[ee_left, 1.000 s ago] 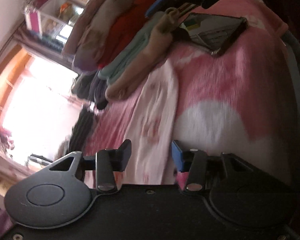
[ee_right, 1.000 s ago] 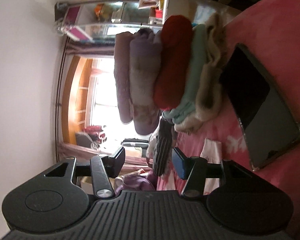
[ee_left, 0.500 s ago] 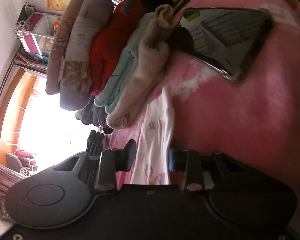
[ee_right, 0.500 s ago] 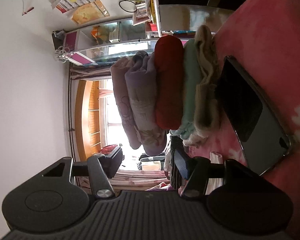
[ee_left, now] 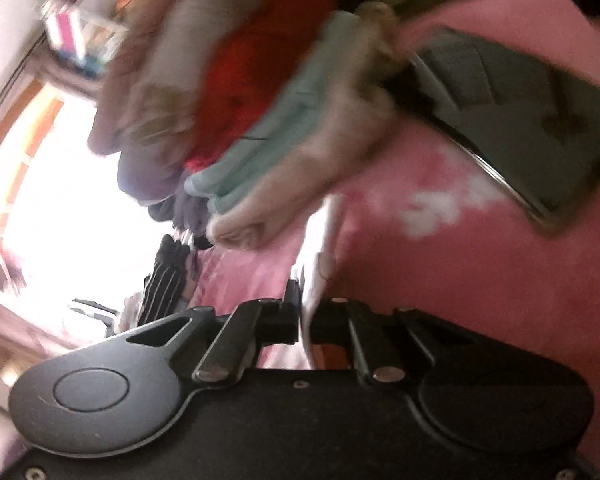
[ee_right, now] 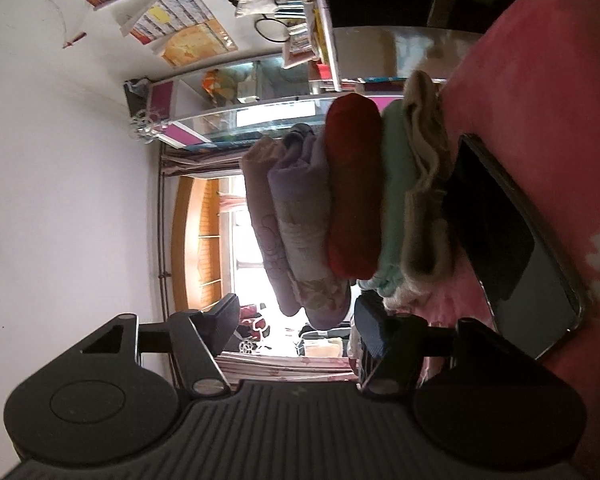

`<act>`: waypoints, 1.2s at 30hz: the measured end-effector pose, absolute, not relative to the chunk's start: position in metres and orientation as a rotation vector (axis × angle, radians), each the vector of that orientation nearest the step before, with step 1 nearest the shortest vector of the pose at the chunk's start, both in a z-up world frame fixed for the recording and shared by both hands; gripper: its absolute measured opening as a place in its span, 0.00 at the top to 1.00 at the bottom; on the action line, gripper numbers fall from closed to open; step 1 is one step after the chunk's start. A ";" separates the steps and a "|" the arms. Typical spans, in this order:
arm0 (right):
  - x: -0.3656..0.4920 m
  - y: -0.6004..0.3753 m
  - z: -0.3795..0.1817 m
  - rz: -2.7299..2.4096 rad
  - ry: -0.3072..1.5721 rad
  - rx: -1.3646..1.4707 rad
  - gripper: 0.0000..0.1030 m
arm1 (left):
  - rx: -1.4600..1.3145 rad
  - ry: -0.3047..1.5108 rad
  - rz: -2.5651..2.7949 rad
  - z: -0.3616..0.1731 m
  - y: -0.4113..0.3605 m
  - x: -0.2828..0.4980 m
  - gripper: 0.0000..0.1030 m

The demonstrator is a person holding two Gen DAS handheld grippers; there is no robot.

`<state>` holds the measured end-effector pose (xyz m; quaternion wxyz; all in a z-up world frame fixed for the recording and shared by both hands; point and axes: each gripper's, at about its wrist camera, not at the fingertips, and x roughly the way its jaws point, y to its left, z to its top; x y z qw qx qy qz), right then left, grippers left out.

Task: Fold clothes
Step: 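Lift the held side with the left tool and fold it over the top's middle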

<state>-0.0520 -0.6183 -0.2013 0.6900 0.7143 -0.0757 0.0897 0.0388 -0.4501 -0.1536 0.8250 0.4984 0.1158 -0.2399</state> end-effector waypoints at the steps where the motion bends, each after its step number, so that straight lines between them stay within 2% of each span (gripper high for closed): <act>1: -0.053 -0.617 -0.199 0.209 -0.169 1.584 0.37 | 0.999 0.263 -0.523 -0.141 -0.442 0.043 0.98; 7: -0.048 -0.601 -0.182 0.269 -0.149 1.480 0.37 | 0.549 0.326 -0.638 -0.059 -0.357 0.071 0.98; 13: -0.026 -0.544 -0.139 0.344 0.058 1.149 0.33 | 0.318 0.336 -0.583 -0.008 -0.270 0.088 0.98; 20: -0.006 -0.404 -0.104 0.380 0.347 0.535 0.34 | 0.154 0.353 -0.487 0.011 -0.187 0.104 0.98; 28: -0.002 -0.310 -0.113 0.293 0.500 0.116 0.34 | 0.014 0.335 -0.474 0.013 -0.123 0.109 0.98; 30: -0.001 -0.292 -0.120 0.288 0.524 0.022 0.36 | -0.003 0.333 -0.473 0.011 -0.111 0.112 0.98; 31: 0.001 -0.288 -0.123 0.274 0.533 -0.002 0.41 | -0.013 0.333 -0.472 0.010 -0.105 0.114 0.98; 32: 0.002 -0.284 -0.126 0.257 0.543 -0.022 0.50 | -0.024 0.333 -0.471 0.009 -0.099 0.115 0.98; 33: 0.003 -0.281 -0.129 0.242 0.554 -0.033 0.53 | -0.038 0.334 -0.473 0.007 -0.092 0.116 0.98; 36: 0.007 -0.276 -0.138 0.232 0.576 -0.043 0.57 | -0.081 0.332 -0.478 0.002 -0.073 0.117 0.98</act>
